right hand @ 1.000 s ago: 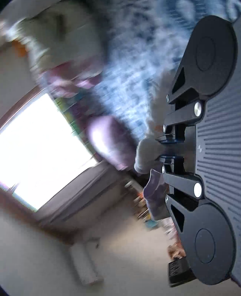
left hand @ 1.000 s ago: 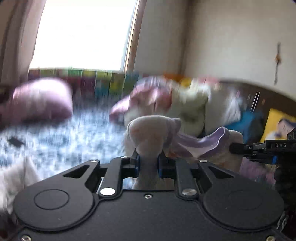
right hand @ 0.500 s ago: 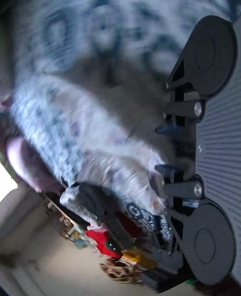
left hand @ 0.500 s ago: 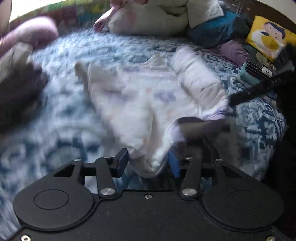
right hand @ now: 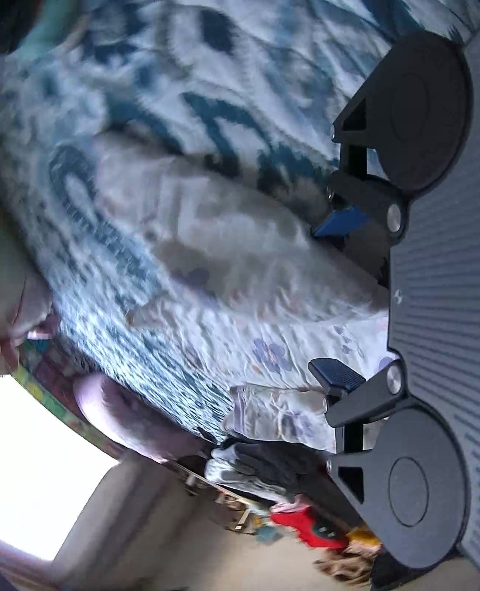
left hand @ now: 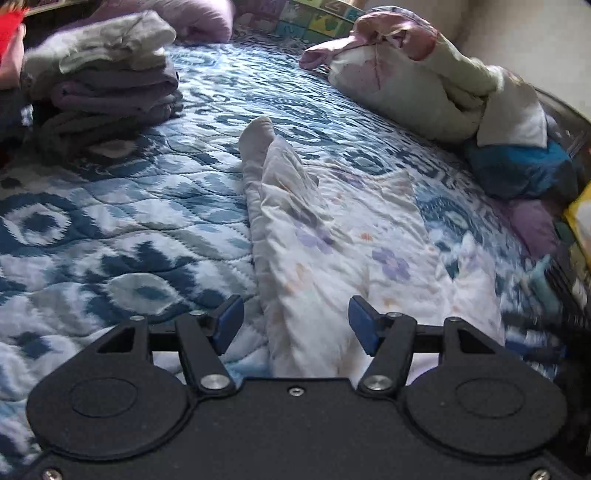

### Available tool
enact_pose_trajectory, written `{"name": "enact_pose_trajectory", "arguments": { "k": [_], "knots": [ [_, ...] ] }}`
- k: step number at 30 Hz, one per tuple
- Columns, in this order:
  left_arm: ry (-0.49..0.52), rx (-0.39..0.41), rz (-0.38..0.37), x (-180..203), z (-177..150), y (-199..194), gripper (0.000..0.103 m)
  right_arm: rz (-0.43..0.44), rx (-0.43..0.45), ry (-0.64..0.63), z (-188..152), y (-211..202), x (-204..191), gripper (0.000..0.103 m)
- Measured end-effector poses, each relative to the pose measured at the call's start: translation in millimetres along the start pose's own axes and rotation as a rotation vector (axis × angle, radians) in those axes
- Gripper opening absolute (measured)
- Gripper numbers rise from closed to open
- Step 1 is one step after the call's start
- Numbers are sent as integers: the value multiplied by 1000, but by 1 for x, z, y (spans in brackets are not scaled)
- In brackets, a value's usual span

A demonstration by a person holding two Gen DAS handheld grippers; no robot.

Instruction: Fold clothes

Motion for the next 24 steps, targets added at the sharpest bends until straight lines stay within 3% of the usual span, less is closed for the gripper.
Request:
{"name": "enact_pose_trajectory", "arguments": {
  "k": [4,6,7,8,11,18,24],
  "knots": [
    [-63,1,-9,-1,13,24,60,-12,-6,38,-7,14,13,64],
    [-102,-10,-28,-1,12,32,36,-2,-13,25,-14,18,11,58],
    [-116,-15,-27,-1,10,34,15,3,-16,18,-17,20,9,47],
    [-125,-9,-26,-2,7,33,8,3,-21,5,-19,22,9,32],
    [-151,19,-26,-4,-2,21,5,5,-35,-9,-28,23,7,18],
    [-229,94,-24,-21,-21,-35,5,47,-105,-28,-52,5,-5,16],
    [-330,171,42,-49,-43,-84,5,103,-161,-14,-72,-27,-12,2]
  ]
}}
Point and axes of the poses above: each gripper's, at about its wrist camera, not at the fingertips, and y roughly the way its jaws point, x to its right, z to its top, the point moved 7 cm from there along y, roughly the way its jaws point, and after that the axes turned 10 degrees about y, right-handed, at the moved point
